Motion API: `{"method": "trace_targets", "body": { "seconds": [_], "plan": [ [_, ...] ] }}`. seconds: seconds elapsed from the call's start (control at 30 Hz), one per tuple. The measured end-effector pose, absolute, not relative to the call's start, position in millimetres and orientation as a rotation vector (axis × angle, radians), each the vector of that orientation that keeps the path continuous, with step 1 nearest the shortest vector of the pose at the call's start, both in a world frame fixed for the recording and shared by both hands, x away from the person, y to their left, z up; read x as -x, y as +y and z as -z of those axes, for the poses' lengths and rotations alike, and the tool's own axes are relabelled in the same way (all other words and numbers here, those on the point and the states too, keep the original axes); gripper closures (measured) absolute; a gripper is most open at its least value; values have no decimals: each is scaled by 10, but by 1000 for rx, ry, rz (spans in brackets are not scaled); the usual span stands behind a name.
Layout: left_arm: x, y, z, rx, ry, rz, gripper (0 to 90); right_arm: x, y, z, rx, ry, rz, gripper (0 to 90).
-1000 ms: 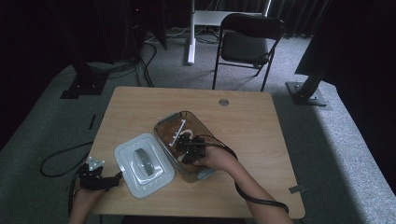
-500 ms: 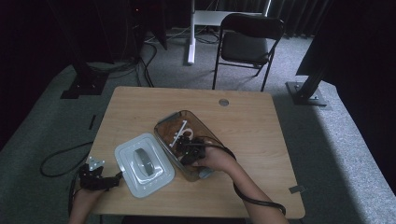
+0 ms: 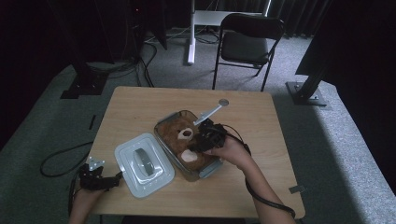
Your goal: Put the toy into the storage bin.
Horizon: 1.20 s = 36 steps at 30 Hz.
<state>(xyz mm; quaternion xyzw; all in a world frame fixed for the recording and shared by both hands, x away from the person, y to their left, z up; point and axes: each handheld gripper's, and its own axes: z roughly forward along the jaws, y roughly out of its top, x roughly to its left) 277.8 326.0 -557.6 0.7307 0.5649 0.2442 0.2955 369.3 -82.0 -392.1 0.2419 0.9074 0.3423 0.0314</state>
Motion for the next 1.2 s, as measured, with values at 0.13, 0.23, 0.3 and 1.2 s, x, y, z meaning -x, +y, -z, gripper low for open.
{"method": "trace_targets", "body": {
  "seconds": [0.13,0.23,0.3,1.2],
  "plan": [
    [-2773,3254,5576,-1944,1506,-651,12,-3737,-982,3895,-839,2694,-1096,320],
    [-2770,3251,5575,-1947,1506,-651,12,-3770,-1071,3897,-898,2659,-1125,291],
    [-2768,3249,5575,-1946,1506,-651,12,-3811,-1224,3898,-1006,2567,-1150,212],
    [-2678,2971,5308,-1936,1492,-585,12,-4111,-1946,5027,-1360,2318,-952,127]
  ]
}}
